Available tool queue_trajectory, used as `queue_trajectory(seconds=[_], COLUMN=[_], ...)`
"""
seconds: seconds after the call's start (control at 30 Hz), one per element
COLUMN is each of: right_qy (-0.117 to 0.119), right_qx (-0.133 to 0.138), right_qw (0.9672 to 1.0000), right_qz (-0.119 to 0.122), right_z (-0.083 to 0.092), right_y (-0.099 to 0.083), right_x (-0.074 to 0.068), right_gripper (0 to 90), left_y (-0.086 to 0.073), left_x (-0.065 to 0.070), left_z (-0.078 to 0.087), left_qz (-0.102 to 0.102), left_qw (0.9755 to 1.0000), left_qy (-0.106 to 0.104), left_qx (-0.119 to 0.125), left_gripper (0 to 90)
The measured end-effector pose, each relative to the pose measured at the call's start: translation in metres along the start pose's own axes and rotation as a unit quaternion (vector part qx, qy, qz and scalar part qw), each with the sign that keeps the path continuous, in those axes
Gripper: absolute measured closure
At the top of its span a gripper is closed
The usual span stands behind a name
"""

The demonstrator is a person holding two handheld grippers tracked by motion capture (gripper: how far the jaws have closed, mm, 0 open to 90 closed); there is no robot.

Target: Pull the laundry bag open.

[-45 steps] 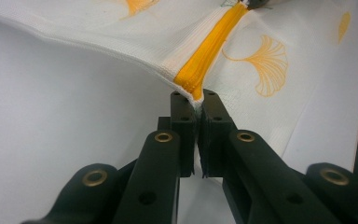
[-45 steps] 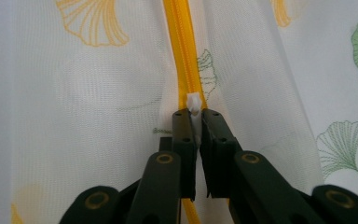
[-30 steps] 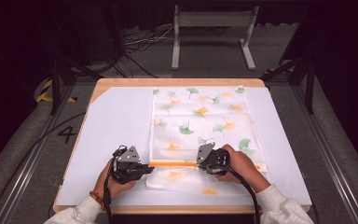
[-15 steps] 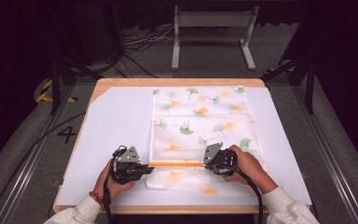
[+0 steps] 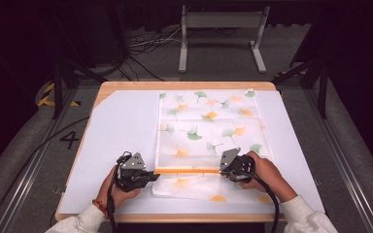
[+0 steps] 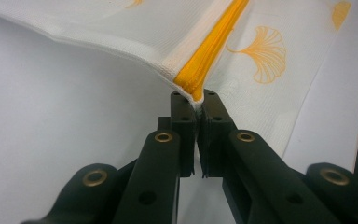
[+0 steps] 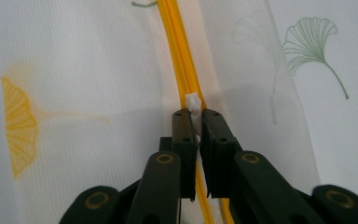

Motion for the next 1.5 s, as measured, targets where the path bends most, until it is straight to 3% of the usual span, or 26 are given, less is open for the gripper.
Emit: queue_trajectory(seconds=[0.77,1.4,1.5], right_qy=[-0.009,-0.016,-0.015], right_qx=[-0.032,-0.038,-0.045], right_qw=[0.9994,0.9984,0.9983], right_qz=[-0.012,-0.038,-0.033], right_z=[0.028,0.048,0.050], right_y=[-0.035,-0.060,-0.062], right_x=[0.008,0.016,0.017], right_gripper=[84.7,84.7,84.7], left_y=[-0.002,-0.004,-0.004], left_x=[0.001,0.000,0.001], left_z=[-0.001,0.001,0.001], left_qz=[0.005,0.002,0.002], left_qw=[1.0000,1.0000,1.0000], left_qy=[-0.003,-0.001,-0.001], left_qx=[-0.005,-0.007,-0.008], left_gripper=[85.7,85.7,85.7])
Point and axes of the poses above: each handheld gripper's, and its own axes: z roughly backward along the jaws, y roughly out of its top, x roughly to its right, the point moved 8 cm from there along -z, roughly forward along the jaws, and after that the axes turned 15 degrees about x, right-handed, at the moved point
